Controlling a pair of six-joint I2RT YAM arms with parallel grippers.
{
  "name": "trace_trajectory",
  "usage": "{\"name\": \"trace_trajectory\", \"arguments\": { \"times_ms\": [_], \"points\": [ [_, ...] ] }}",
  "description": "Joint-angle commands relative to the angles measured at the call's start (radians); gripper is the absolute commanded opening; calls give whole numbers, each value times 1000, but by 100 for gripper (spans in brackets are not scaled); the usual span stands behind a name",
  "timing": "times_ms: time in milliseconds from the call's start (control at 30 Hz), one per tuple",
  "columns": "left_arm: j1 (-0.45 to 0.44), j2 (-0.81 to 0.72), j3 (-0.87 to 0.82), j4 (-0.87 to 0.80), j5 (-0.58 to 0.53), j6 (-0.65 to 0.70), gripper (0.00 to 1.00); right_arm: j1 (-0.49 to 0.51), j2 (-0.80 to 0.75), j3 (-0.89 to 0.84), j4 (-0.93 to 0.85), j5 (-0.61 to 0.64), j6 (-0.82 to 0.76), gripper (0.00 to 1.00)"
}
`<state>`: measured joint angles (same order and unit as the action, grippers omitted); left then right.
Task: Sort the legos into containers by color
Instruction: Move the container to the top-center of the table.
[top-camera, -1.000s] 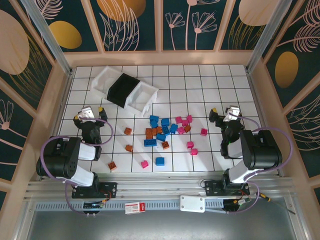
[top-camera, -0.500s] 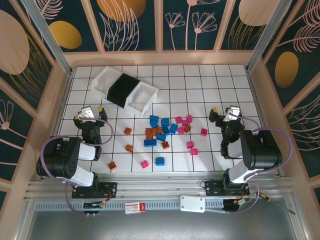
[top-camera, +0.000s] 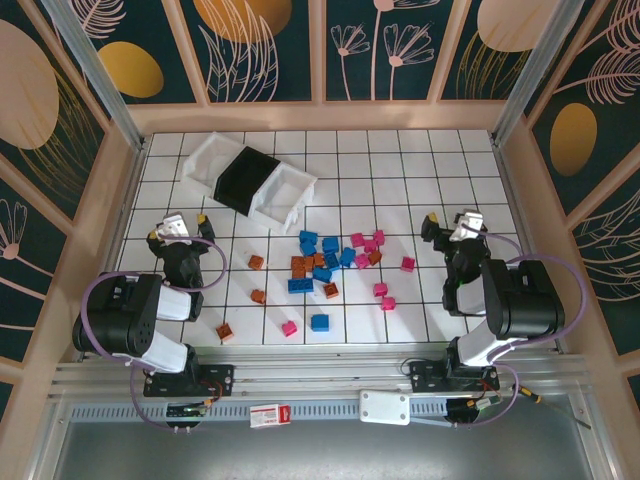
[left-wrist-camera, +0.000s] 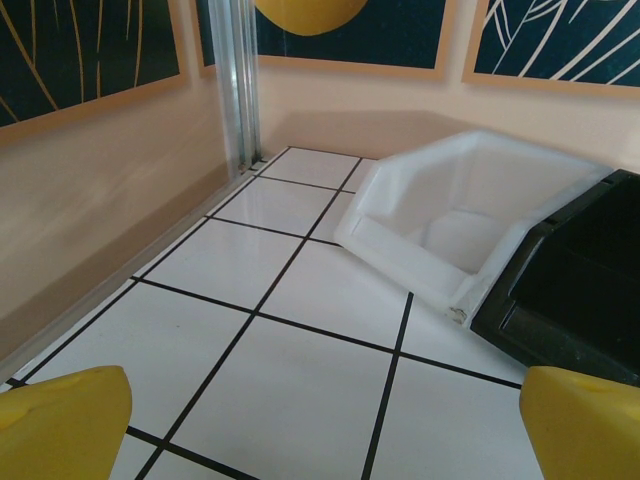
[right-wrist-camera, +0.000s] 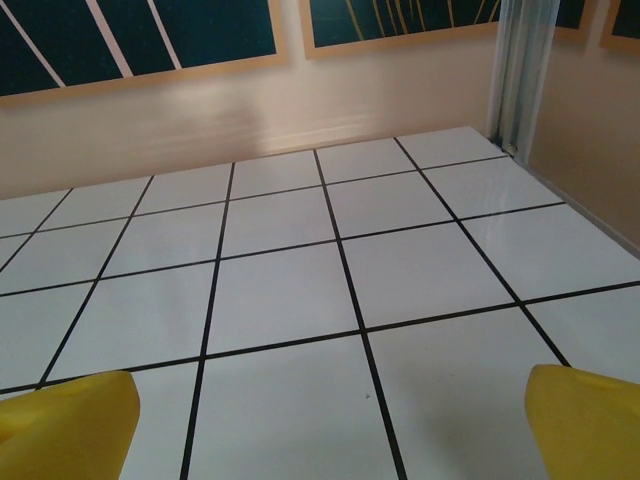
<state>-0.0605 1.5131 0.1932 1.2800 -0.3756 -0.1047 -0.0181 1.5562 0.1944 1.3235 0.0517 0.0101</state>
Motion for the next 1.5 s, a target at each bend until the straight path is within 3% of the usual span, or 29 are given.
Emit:
{"name": "trace_trajectory", "arguments": {
  "times_ms": [0,167,267,333,433,500,533,600,633,700,733,767,900,1067,1133,1333,1467],
  "points": [
    [-7,-6,16,44,-22,7,99,26,-76,48,-103,29,-16,99],
    [-7,-24,16,24,0,13,99,143,-141,246,-470,177,-69,99],
    [-7,-32,14,23,9,16,99,210,-143,326,-555,284,-18,99],
    [-8,-71,29,-30,-13,14,99,274,-125,369,-534,450,-4,99],
    [-8,-197,128,-291,-65,-9,99,361,-29,488,-521,813,98,99],
    [-9,-253,170,-353,-104,-97,99,392,5,601,-768,871,304,99],
    [-9,-284,186,-371,-117,-154,99,395,15,670,-945,816,429,99],
    [-8,-318,206,-393,-192,-340,99,373,39,754,-1087,584,498,99],
    [-9,-334,225,-451,-258,-489,99,368,54,764,-1088,489,521,91],
    [-7,-379,306,-727,-336,-791,99,392,65,756,-1047,435,590,88],
    [-7,-402,358,-892,-331,-895,99,411,69,758,-1020,377,587,89],
    [-7,-411,384,-933,-317,-925,99,432,81,779,-1026,332,580,89],
    [-7,-466,358,-814,-74,-811,99,524,190,925,-1124,147,631,89],
    [-8,-464,451,-966,119,-743,98,639,285,973,-1029,58,769,89],
    [-8,-460,462,-974,190,-718,90,667,336,1030,-1061,47,845,89],
    [-9,-476,442,-971,285,-718,85,708,444,1129,-1073,74,993,85],
    [-7,-476,436,-977,315,-720,86,713,543,1268,-1212,66,1048,75]
  ]
}}
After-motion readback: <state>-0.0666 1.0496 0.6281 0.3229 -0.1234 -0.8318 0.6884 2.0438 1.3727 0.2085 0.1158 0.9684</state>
